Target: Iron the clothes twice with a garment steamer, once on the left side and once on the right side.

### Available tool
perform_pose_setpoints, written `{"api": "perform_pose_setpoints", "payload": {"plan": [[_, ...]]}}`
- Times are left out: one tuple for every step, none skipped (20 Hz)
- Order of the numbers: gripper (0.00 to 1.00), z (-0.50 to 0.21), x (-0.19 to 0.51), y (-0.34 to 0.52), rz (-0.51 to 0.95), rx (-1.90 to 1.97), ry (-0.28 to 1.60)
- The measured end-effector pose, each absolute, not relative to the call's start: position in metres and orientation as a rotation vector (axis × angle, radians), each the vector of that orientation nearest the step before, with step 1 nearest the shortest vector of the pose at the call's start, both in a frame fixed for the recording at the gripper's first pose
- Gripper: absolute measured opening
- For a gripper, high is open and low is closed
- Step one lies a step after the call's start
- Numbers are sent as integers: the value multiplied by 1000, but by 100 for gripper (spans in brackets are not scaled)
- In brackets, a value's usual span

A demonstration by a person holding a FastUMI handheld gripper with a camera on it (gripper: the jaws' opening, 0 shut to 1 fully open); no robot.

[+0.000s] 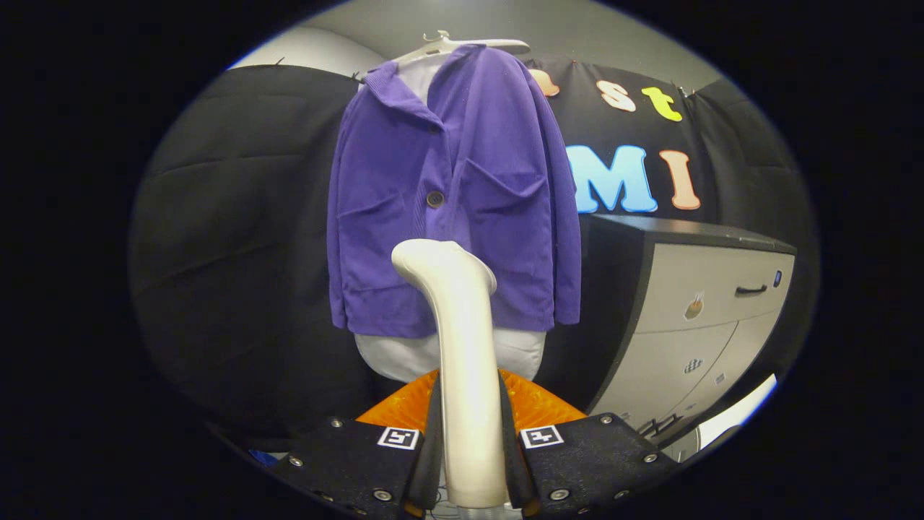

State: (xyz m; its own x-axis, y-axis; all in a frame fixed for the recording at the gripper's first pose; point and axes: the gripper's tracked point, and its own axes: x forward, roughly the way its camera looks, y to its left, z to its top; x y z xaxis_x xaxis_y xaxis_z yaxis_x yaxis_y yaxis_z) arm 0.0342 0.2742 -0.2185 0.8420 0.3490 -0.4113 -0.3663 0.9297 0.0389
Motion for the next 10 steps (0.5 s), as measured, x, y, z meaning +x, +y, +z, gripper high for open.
{"api": "perform_pose_setpoints", "payload": {"plan": [[36, -201, 38, 280, 388, -32, 403], [37, -185, 43, 286, 397, -18, 379], [37, -169, 46, 291, 407, -6, 359], [37, -151, 51, 297, 418, 6, 333], [37, -134, 53, 303, 430, 13, 306], [37, -118, 55, 309, 443, 18, 279], [36, -103, 59, 316, 455, 24, 253], [37, -88, 63, 323, 465, 32, 226], [37, -73, 69, 329, 472, 39, 201], [36, -59, 74, 336, 480, 47, 174]]}}
